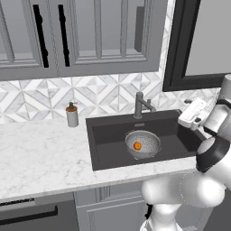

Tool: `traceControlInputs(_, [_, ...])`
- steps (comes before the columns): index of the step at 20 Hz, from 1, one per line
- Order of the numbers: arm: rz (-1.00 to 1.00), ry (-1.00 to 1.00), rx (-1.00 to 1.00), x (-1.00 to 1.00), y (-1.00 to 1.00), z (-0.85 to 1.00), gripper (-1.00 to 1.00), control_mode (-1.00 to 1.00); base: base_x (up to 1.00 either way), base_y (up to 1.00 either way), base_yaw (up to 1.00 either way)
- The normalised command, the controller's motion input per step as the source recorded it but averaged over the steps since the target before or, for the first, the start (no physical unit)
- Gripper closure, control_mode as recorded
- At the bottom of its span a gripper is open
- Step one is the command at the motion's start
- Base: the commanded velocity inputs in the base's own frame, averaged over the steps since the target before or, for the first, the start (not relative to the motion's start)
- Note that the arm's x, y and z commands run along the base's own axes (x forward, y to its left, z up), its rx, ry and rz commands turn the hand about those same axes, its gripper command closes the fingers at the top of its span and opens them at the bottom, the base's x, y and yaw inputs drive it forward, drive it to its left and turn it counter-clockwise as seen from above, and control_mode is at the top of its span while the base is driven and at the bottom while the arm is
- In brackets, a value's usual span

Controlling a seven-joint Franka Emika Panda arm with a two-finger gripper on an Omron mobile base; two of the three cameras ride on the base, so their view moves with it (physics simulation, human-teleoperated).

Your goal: Put the colander in the sink, put the tangerine in the colander, and turn on the sink faucet and pour water over the colander.

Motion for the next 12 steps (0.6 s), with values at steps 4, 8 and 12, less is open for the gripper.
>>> traceControlInputs(4, [0.00,0.04,0.00,0.61,0.34,0.00,-1.00,-1.00,0.00,0.00,0.00])
traceControlInputs(8, [0.00,0.20,-0.01,0.72,0.07,0.00,-1.00,-1.00,0.00,0.00,0.00])
traceControlInputs(12, [0.00,0.15,0.00,0.62,0.00,-0.03,-1.00,-1.00,0.00,0.00,0.00])
